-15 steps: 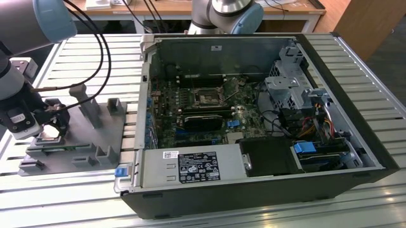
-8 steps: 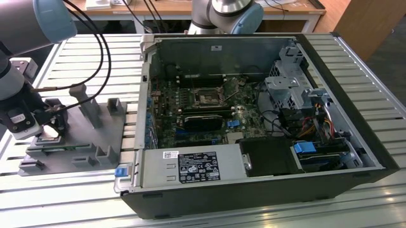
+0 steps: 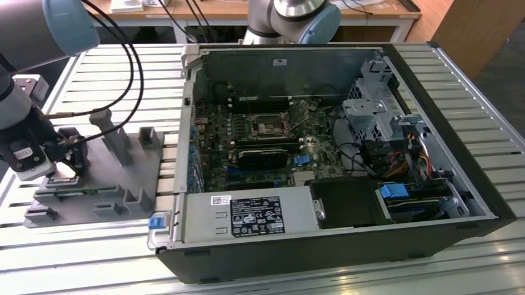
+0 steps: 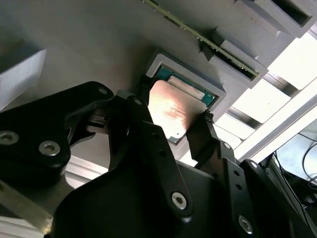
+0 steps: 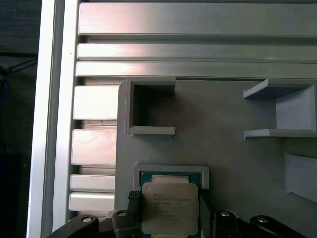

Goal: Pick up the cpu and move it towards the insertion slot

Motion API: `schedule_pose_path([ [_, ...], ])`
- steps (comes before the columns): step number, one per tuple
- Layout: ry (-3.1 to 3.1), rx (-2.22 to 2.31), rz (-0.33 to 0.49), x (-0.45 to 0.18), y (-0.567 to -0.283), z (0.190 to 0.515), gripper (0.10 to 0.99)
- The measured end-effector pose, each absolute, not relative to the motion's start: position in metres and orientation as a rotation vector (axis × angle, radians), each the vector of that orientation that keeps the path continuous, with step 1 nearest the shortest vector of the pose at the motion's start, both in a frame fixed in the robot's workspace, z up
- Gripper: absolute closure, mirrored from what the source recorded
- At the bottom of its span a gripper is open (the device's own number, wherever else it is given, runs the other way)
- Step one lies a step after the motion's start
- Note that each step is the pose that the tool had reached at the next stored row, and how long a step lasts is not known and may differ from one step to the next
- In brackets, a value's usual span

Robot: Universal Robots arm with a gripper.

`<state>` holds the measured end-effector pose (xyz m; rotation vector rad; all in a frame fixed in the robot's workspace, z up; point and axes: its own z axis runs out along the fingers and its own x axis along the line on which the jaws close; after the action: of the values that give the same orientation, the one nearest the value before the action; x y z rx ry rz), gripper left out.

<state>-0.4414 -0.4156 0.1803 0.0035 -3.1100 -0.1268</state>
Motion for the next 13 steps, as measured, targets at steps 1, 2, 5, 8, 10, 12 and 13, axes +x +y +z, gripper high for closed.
schedule_pose_path([
  [1, -3.110, 0.003, -0.127, -0.441, -0.416, 0.181, 0.541],
  [2, -3.110, 0.003, -0.127, -0.441, -0.416, 0.183, 0.541],
  [5, -3.110, 0.002, -0.127, -0.441, -0.416, 0.192, 0.541],
  [8, -3.110, 0.002, -0.127, -0.441, -0.416, 0.205, 0.541],
  [10, -3.110, 0.002, -0.127, -0.441, -0.416, 0.214, 0.541],
  [12, -3.110, 0.002, -0.127, -0.441, -0.416, 0.223, 0.541],
  [13, -3.110, 0.002, -0.127, -0.441, -0.416, 0.227, 0.541],
])
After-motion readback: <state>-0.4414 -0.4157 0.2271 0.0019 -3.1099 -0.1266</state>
